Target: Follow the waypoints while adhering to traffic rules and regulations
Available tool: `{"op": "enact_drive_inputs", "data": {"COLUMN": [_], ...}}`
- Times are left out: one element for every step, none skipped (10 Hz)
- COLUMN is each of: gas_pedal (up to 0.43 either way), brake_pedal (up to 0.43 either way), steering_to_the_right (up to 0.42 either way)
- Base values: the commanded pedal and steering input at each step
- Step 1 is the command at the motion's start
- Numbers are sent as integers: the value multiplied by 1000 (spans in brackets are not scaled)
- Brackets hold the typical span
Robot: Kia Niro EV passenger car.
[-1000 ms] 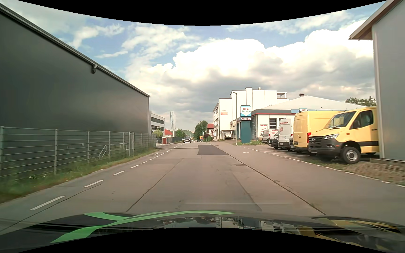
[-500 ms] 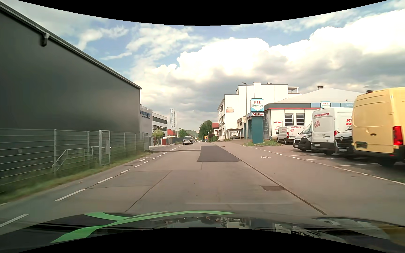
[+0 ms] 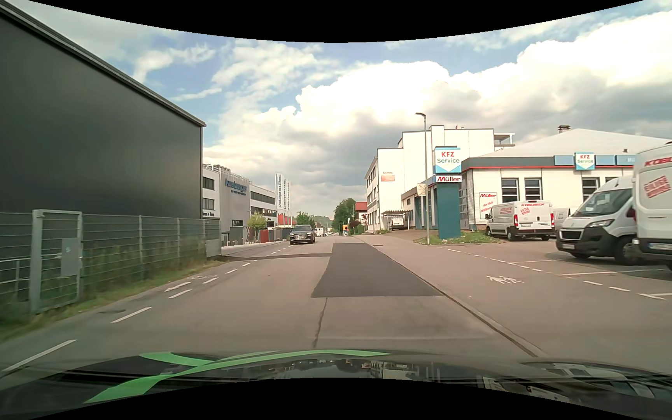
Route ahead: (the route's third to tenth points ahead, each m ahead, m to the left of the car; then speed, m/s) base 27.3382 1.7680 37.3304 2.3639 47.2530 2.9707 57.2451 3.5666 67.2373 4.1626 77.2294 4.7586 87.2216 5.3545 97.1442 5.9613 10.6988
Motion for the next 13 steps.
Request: {"op": "enact_drive_inputs", "data": {"gas_pedal": [130,118,118,118,118,118,118,118,130,130,130,130,130], "brake_pedal": [0,0,0,0,0,0,0,0,0,0,0,0,0], "steering_to_the_right": [-15,-16,-16,-16,-15,-13,-11,-8,-7,-8,-9,-10,-11]}}
